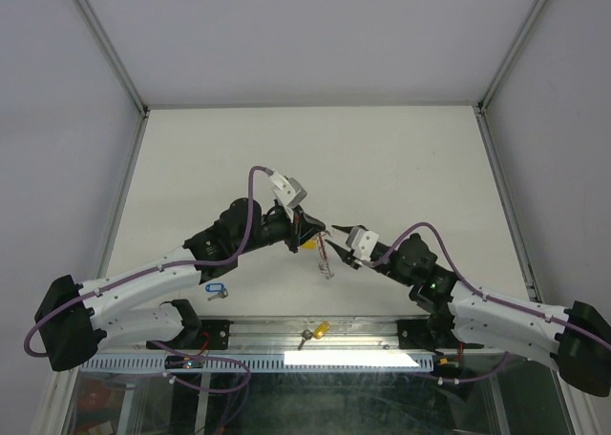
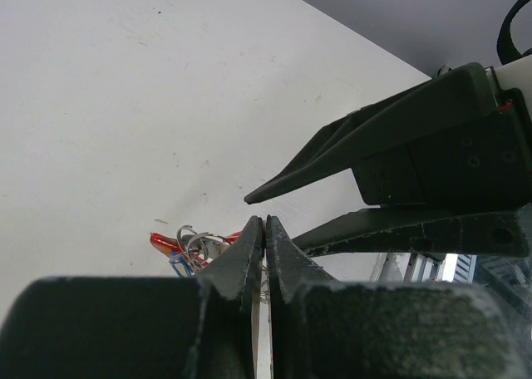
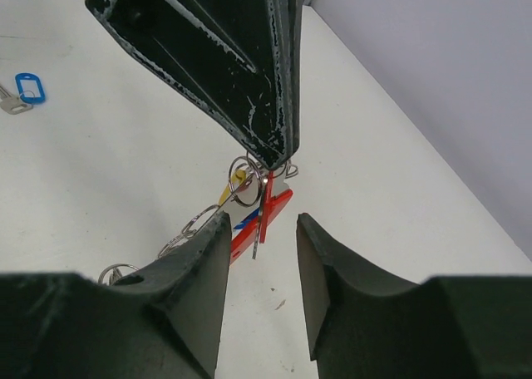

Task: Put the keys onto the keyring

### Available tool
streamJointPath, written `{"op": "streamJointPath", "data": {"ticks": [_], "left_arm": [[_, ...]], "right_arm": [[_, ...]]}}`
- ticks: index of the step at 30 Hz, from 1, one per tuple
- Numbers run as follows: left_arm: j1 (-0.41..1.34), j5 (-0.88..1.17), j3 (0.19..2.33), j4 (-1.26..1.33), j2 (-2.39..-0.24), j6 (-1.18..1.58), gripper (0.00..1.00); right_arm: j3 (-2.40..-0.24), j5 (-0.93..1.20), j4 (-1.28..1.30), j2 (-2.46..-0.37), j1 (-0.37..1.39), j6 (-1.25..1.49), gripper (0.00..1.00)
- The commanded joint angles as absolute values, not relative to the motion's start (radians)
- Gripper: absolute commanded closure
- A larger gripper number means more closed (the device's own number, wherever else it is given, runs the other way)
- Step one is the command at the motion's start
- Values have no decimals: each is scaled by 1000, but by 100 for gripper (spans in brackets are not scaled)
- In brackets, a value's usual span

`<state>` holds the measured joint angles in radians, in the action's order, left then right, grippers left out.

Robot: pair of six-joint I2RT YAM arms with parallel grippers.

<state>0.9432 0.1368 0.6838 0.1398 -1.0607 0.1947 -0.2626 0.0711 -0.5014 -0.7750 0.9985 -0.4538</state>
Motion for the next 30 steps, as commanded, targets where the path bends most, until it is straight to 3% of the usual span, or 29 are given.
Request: {"op": "streamJointPath", "data": {"ticks": [1,26,30], "left_arm": [[950,143,738,183,-1029,202,100],[950,163,753,163,-1026,195,100],[950,164,753,161,-1025,195,100]], "right_arm": [[-262,35,-588,-782,1005,-483,61],[-285,38,-721,-894,1008,-486,71],[-285,25,-713,-887,1008,-494,92]]}}
